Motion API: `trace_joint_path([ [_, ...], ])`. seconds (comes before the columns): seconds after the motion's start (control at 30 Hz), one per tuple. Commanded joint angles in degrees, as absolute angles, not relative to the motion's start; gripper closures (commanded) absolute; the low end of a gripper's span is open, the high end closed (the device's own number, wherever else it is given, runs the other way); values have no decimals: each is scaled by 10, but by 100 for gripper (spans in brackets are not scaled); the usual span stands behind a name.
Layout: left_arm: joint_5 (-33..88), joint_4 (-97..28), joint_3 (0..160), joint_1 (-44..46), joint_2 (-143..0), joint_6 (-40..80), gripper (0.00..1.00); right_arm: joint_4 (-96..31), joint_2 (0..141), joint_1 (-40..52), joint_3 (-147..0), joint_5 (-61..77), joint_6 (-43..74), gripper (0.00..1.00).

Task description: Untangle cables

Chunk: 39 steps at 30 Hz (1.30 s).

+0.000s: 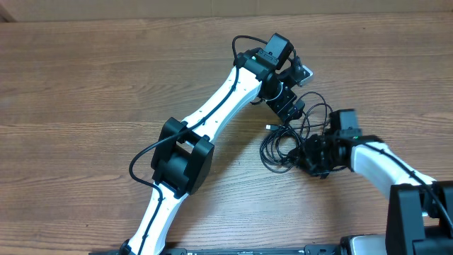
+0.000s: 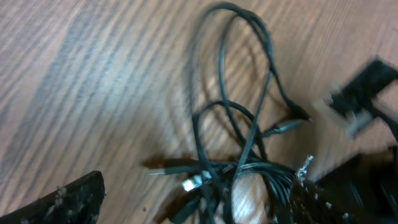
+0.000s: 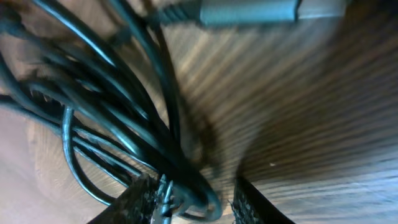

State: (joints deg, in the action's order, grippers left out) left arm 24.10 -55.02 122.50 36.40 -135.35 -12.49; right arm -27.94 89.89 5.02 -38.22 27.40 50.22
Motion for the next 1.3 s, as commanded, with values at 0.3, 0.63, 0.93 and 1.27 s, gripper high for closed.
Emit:
trace_joint_path([
  [0.3,300,-548,1226,364,-1386,-102,7,-228,897,78,-348,238,572,66],
  [0.63,274,-514,1222,382,-1388,-102,1,-235,897,78,-348,251,572,66],
  [0.93,262,-486,1220,396,-1419,-85,6,-234,897,78,-348,251,570,66],
  [1.27,266,-489,1222,398,-1427,-85,96,-232,897,78,-348,249,568,68],
])
